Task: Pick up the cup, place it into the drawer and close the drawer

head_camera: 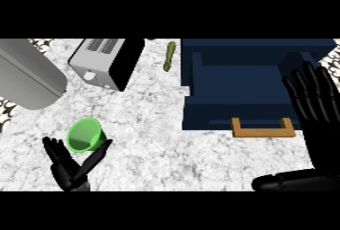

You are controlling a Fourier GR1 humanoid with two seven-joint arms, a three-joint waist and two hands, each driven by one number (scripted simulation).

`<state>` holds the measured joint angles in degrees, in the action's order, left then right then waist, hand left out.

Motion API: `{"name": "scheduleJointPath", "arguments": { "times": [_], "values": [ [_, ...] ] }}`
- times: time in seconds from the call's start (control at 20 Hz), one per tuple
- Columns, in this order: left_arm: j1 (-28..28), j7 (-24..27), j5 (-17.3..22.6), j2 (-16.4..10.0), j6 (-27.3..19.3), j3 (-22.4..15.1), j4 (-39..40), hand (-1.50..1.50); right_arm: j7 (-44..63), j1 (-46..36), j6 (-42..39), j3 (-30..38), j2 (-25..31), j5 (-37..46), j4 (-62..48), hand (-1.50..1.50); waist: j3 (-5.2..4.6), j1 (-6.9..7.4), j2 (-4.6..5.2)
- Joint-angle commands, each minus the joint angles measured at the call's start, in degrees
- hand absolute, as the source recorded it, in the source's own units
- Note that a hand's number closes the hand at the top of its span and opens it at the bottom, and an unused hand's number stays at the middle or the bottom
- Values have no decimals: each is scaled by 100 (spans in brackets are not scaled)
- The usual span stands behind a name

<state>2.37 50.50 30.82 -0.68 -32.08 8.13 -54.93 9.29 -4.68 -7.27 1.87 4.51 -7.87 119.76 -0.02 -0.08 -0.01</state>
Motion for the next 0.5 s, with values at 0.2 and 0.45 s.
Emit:
{"name": "scheduleJointPath", "arguments": {
  "times": [0.2, 0.45],
  "values": [
    [435, 403, 37, 40, 379, 278, 556, -150, 155, 274, 148, -338, -240, 147, 437, -150, 0, -5, -1],
    [441, 109, 211, -122, 592, 352, 336, -150, -93, -144, -96, 161, 60, -117, -231, -150, 3, 16, -2]
  ]
}}
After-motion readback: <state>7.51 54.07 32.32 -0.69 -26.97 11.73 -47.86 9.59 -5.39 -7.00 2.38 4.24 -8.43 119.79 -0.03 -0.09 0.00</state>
